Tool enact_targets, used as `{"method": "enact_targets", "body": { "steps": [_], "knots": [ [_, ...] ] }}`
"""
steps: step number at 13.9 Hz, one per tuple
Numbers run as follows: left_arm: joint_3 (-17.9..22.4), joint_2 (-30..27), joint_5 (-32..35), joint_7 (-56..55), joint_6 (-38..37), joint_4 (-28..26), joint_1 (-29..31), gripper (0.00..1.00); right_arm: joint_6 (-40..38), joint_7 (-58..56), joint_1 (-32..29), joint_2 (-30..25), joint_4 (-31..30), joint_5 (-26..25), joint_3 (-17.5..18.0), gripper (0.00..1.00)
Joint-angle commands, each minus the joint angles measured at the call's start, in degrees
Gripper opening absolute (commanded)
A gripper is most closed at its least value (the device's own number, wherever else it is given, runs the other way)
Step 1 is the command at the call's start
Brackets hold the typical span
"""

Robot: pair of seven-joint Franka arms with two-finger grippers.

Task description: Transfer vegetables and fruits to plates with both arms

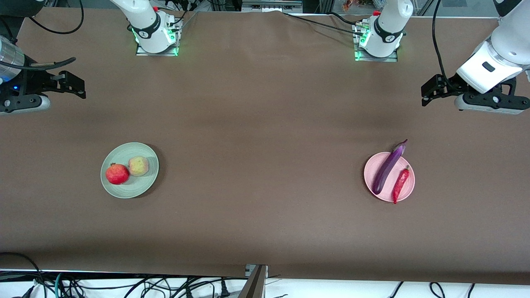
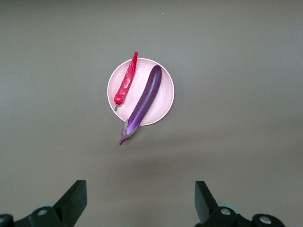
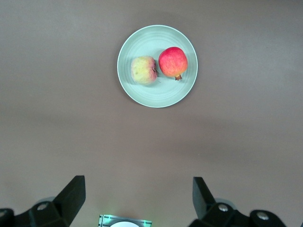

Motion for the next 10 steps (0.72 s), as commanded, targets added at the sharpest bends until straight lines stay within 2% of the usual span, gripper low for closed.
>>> {"method": "enact_targets", "body": {
  "steps": [1, 10],
  "knots": [
    [0.14, 0.10, 1.54, -0.14, -0.02, 0.51, -0.22, 1.00, -0.48, -0.45, -0.58, 0.53, 1.41, -0.69, 0.68, 1.00],
    [0.14, 0.10, 1.54, -0.14, -0.02, 0.51, -0.13, 1.00, -0.13, 1.66, -0.49, 0.88, 1.50, -0.25, 0.76, 1.00]
  ]
}}
